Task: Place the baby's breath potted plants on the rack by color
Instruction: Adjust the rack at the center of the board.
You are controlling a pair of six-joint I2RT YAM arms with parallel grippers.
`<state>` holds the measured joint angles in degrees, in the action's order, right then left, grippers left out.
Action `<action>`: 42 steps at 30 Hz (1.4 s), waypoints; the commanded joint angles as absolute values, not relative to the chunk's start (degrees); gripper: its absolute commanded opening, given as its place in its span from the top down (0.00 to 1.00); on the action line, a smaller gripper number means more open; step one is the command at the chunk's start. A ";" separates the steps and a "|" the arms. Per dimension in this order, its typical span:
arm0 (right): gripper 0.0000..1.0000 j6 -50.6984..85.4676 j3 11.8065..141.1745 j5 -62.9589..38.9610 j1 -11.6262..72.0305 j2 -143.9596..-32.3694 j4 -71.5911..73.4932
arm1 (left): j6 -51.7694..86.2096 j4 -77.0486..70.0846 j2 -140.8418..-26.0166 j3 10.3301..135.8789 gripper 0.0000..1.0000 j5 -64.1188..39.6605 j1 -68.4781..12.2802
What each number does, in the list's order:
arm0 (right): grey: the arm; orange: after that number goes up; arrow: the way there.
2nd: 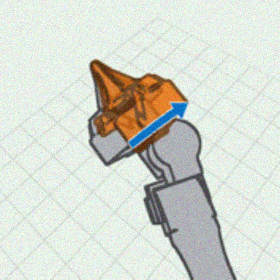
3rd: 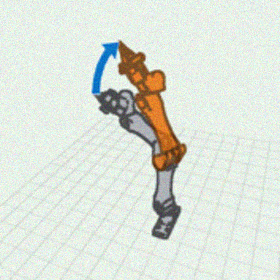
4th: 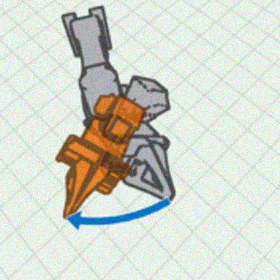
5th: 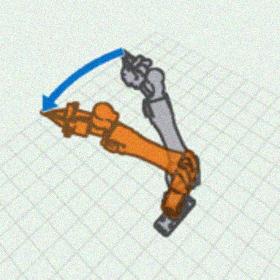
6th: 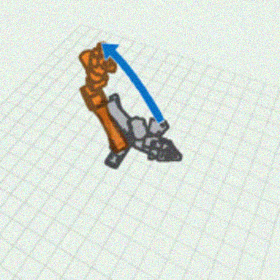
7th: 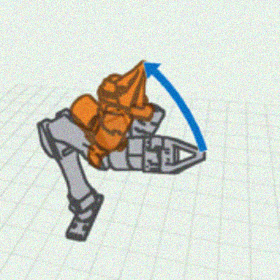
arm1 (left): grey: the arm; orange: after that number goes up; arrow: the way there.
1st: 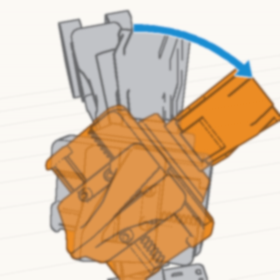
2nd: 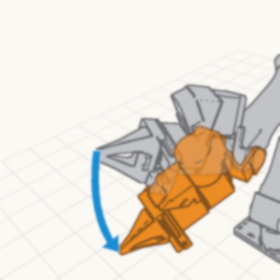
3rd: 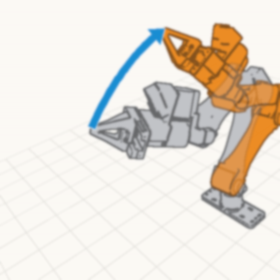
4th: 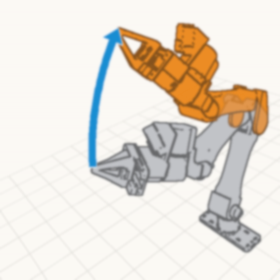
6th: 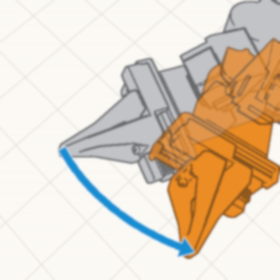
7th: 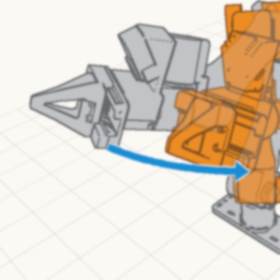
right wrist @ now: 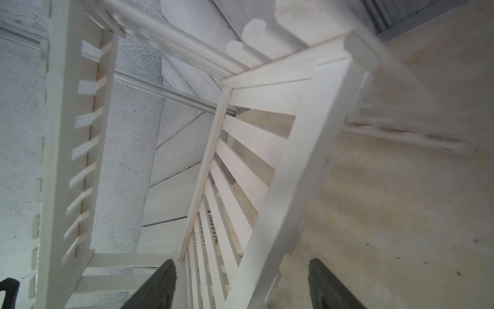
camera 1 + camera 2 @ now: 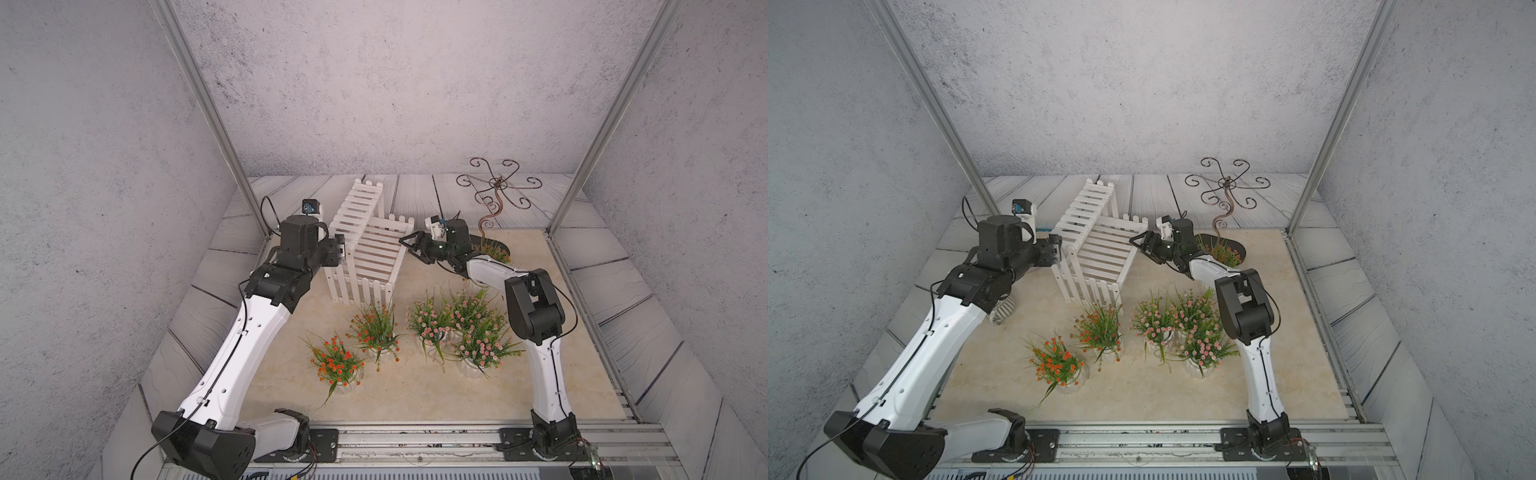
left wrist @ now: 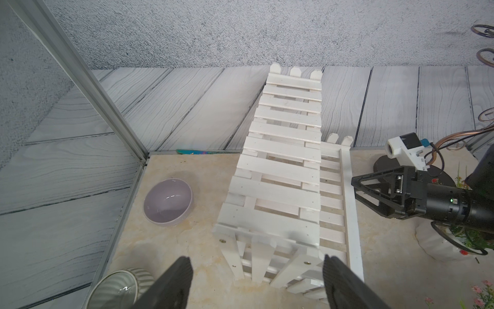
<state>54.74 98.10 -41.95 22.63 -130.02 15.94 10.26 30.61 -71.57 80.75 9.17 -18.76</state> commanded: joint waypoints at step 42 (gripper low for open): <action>0.81 70.95 59.33 11.07 35.16 -117.69 61.86 | 9.74 29.36 -66.31 76.73 0.21 11.39 -19.07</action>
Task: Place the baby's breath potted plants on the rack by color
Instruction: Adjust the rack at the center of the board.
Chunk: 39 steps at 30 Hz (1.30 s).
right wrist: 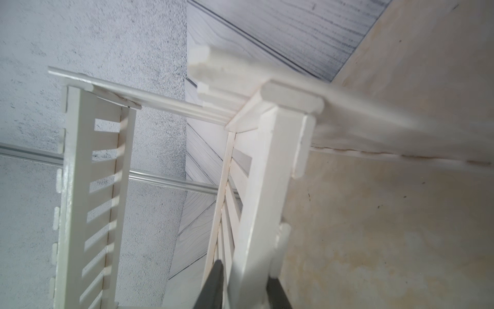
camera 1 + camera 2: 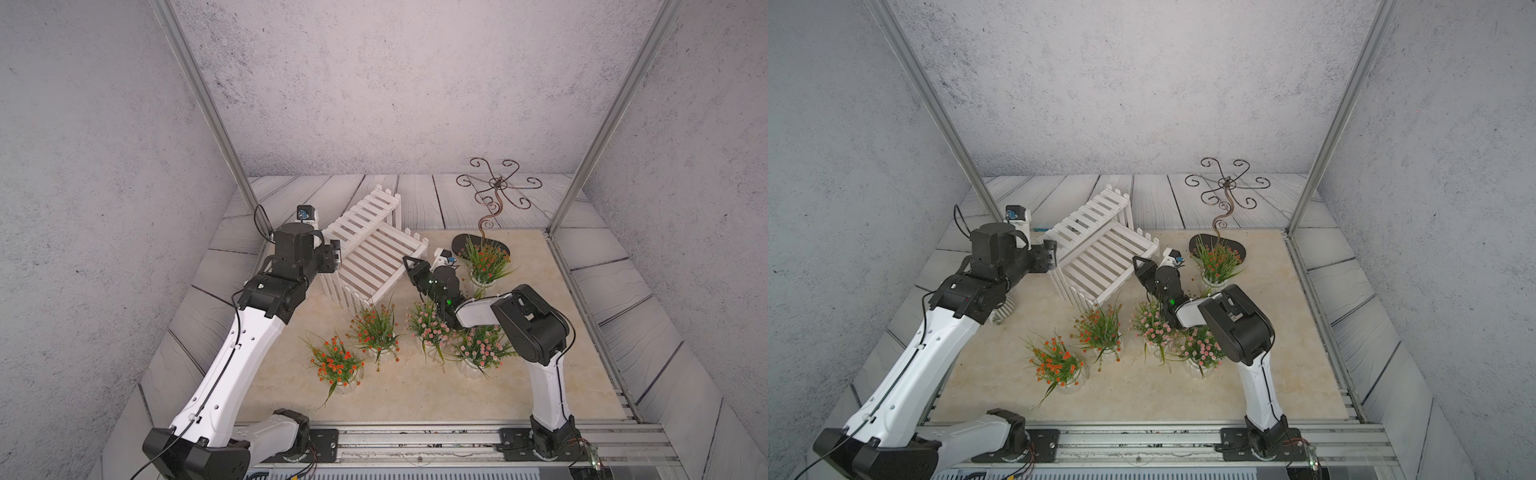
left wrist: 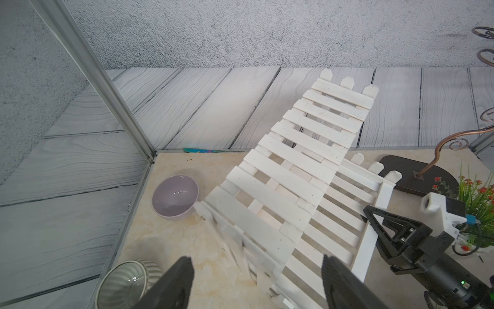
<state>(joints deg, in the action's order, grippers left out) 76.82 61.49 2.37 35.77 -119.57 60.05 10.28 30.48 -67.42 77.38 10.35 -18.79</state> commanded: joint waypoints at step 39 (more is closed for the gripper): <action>0.05 13.01 90.01 -26.97 20.52 -110.18 -10.52 | 23.00 27.15 -59.15 61.55 0.19 -0.38 -16.83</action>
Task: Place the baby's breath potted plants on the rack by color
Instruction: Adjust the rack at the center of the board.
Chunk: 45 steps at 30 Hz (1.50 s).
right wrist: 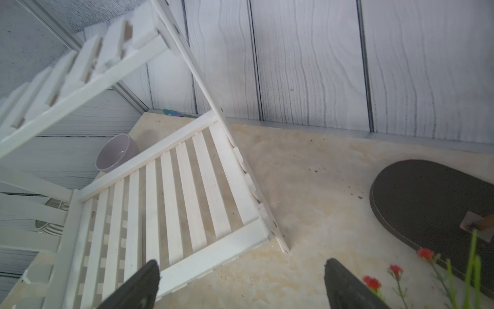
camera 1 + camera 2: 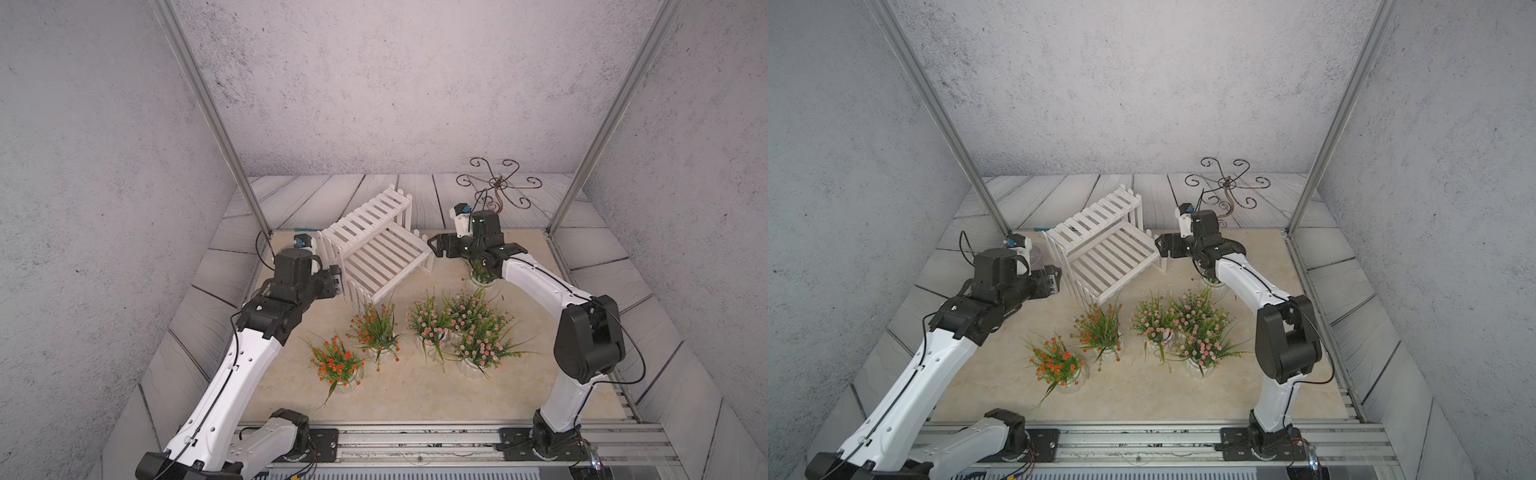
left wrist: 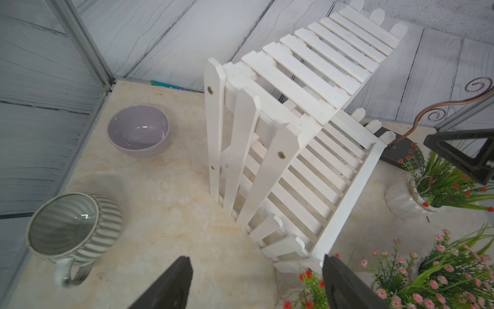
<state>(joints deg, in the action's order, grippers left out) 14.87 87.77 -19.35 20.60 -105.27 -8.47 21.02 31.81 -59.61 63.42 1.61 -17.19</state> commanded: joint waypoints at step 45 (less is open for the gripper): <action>0.15 18.74 83.72 -35.61 26.47 -108.72 -2.34 | 15.41 1.53 -88.65 72.33 0.20 -10.85 -8.46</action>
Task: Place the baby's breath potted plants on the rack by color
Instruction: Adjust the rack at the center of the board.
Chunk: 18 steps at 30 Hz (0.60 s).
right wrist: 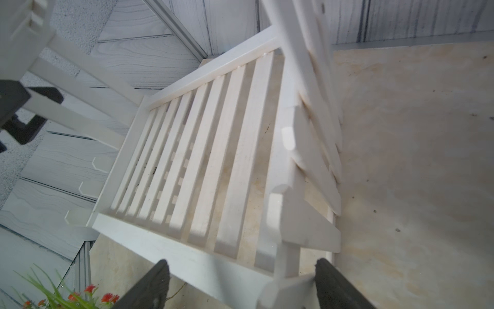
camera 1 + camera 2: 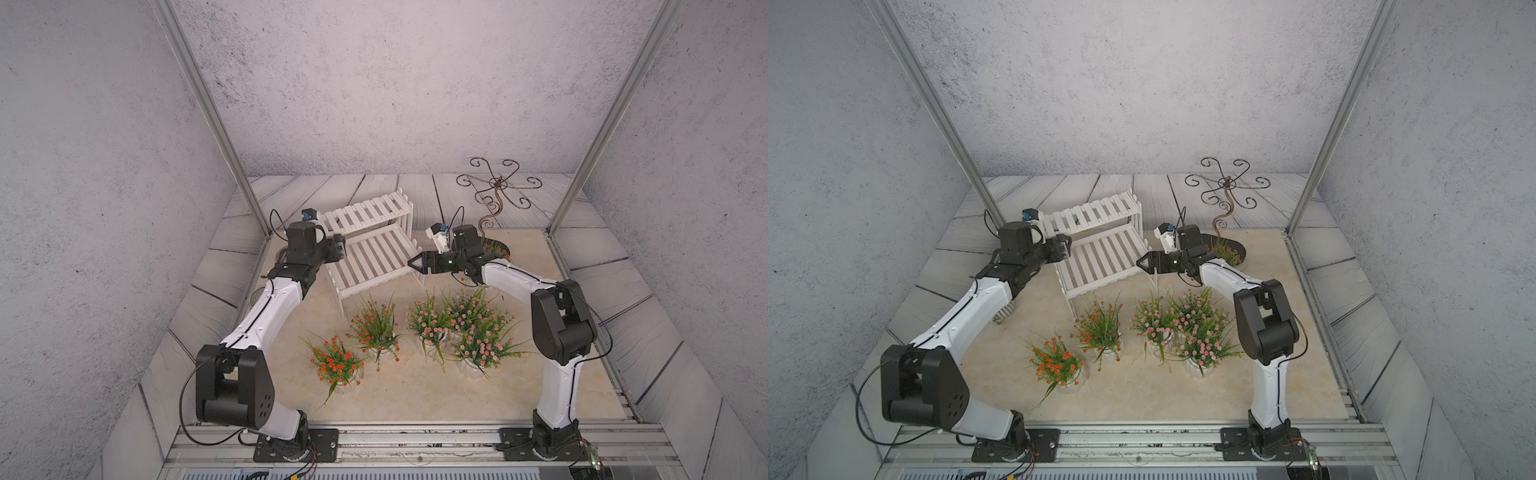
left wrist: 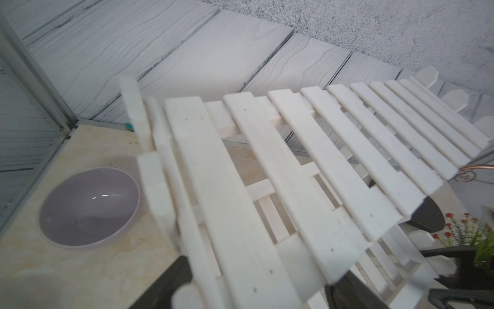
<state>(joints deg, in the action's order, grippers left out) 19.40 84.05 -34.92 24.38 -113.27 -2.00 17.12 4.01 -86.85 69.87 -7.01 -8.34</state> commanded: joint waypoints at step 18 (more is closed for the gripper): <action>0.04 9.75 79.23 -18.06 27.69 -97.56 -15.53 | 17.23 -0.15 -98.29 81.34 0.19 -15.29 -9.28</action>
